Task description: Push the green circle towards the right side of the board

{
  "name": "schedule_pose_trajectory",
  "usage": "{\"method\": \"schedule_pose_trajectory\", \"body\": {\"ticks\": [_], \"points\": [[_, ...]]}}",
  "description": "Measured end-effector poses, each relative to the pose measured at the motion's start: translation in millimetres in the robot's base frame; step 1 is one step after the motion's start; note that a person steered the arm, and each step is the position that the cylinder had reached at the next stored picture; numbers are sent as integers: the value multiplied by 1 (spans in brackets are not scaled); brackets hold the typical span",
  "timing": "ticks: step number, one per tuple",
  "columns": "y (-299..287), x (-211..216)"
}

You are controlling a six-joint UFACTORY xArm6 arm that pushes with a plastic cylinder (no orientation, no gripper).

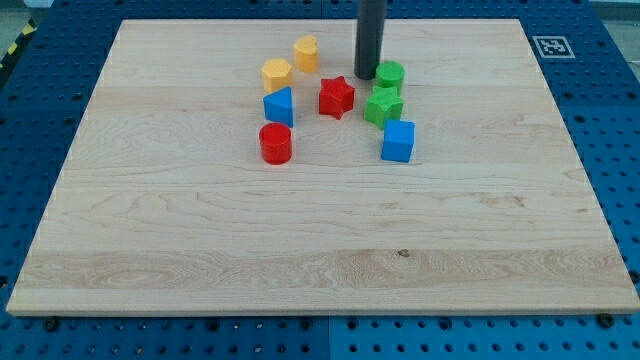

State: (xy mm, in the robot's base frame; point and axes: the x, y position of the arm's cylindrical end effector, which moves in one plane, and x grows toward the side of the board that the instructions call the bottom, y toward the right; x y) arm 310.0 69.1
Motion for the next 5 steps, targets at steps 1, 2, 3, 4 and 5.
{"method": "schedule_pose_trajectory", "body": {"ticks": [1, 2, 3, 4, 5], "points": [[15, 14], [19, 38], [38, 59], [64, 78], [92, 84]]}}
